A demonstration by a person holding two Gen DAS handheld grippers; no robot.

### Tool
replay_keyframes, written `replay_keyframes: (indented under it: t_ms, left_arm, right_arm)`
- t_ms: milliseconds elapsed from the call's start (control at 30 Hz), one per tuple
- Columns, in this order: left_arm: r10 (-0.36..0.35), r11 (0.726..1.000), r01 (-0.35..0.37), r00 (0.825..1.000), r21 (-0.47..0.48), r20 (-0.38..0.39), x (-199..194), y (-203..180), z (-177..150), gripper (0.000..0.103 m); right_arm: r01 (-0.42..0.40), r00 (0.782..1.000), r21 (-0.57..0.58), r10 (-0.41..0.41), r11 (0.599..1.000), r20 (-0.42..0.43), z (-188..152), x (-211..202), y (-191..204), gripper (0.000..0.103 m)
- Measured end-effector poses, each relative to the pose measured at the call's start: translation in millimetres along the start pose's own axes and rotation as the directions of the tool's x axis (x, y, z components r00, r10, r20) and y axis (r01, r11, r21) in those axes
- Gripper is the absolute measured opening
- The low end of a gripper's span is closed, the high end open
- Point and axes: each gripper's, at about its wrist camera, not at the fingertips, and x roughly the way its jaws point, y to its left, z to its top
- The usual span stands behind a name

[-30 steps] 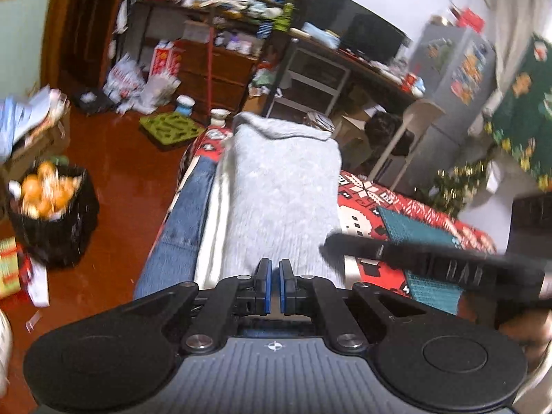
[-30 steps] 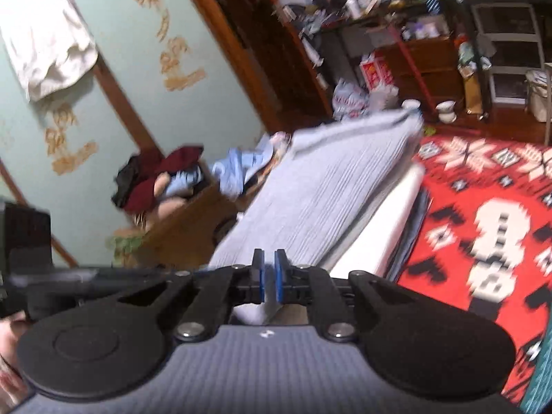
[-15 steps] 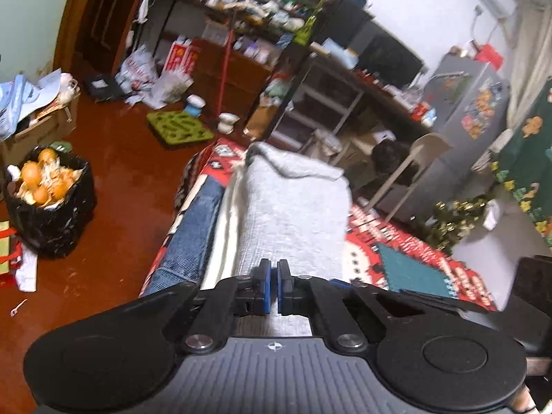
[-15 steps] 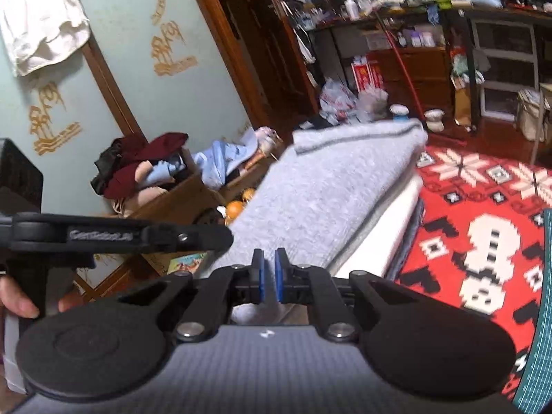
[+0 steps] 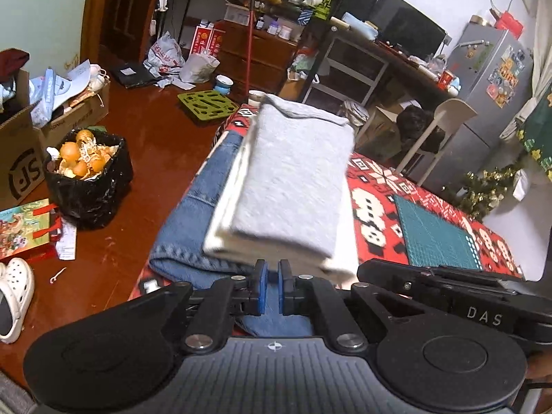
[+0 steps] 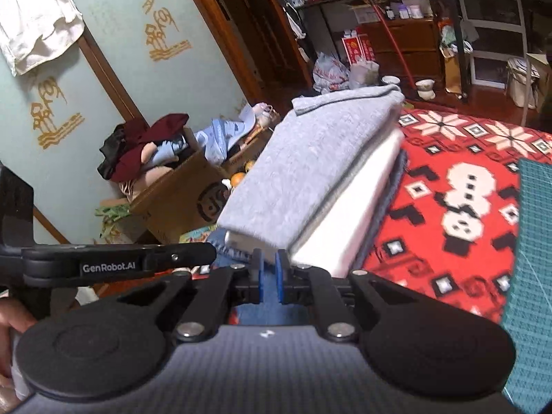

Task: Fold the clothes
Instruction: 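Lower the folded shirt onto the stack of folded clothes with both tools, then open both tools and release the shirt on the stack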

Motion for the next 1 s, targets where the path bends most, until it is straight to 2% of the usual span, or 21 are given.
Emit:
replay_keyframes:
  t_ms: [100,133,167,267,333,400,467,533,600,767,900,1000]
  left_arm:
    - [0.021,1.0,-0.021,1.0,0.013,0.003,-13.3,-18.1,-8.9,0.01]
    - [0.031,0.999,-0.031,1.0,0.022,0.003,-17.7,-24.5,-11.9,0.016]
    - [0.038,0.999,-0.038,0.999,0.035,0.006,-22.3,-31.0,-15.1,0.023]
    - [0.051,0.997,-0.052,0.999,0.055,0.018,-33.4,-46.5,-25.4,0.034]
    - [0.058,0.997,-0.058,0.998,0.06,0.015,-38.2,-54.2,-33.4,0.039]
    - [0.069,0.995,-0.07,0.998,0.068,0.012,-41.5,-63.2,-43.5,0.042]
    - [0.081,0.993,-0.082,0.997,0.087,0.008,-43.1,-72.8,-54.0,0.047]
    - [0.078,0.992,-0.079,0.997,0.096,0.014,-43.8,-79.1,-66.7,0.049]
    - [0.074,0.992,-0.074,0.997,0.097,0.004,-42.8,-84.7,-79.1,0.052]
    - [0.159,0.981,-0.155,0.987,0.114,-0.027,-40.5,-98.7,-107.2,0.056]
    - [0.243,0.96,-0.236,0.969,0.149,-0.035,-40.1,-107.8,-123.8,0.063]
    - [0.261,0.955,-0.253,0.965,0.153,-0.034,-43.0,-109.5,-132.1,0.067]
  right_arm:
    - [0.018,1.0,-0.006,-0.018,1.0,-0.004,-7.4,-26.4,3.8,0.018]
    - [0.025,1.0,-0.01,-0.025,1.0,-0.005,-10.1,-35.3,4.9,0.02]
    - [0.033,0.999,-0.014,-0.033,0.999,-0.006,-12.9,-44.1,6.0,0.027]
    - [0.075,0.997,-0.039,-0.075,0.996,-0.012,-24.7,-71.1,6.7,0.038]
    - [0.107,0.994,-0.049,-0.108,0.993,-0.019,-35.2,-87.0,3.3,0.05]
    - [0.134,0.991,-0.049,-0.135,0.99,-0.019,-46.2,-100.7,-0.7,0.071]
    - [0.158,0.987,-0.05,-0.159,0.986,-0.018,-56.8,-113.6,-4.8,0.082]
    - [0.173,0.985,-0.053,-0.174,0.984,-0.02,-66.1,-121.8,-10.7,0.087]
    - [0.198,0.979,-0.058,-0.2,0.978,-0.029,-74.3,-126.7,-14.5,0.099]
    - [0.231,0.97,-0.06,-0.235,0.971,-0.068,-94.0,-133.0,-22.9,0.102]
    - [0.236,0.964,-0.087,-0.245,0.968,-0.103,-104.6,-133.0,-21.8,0.102]
    - [0.243,0.96,-0.104,-0.255,0.964,-0.114,-110.8,-133.4,-19.7,0.102]
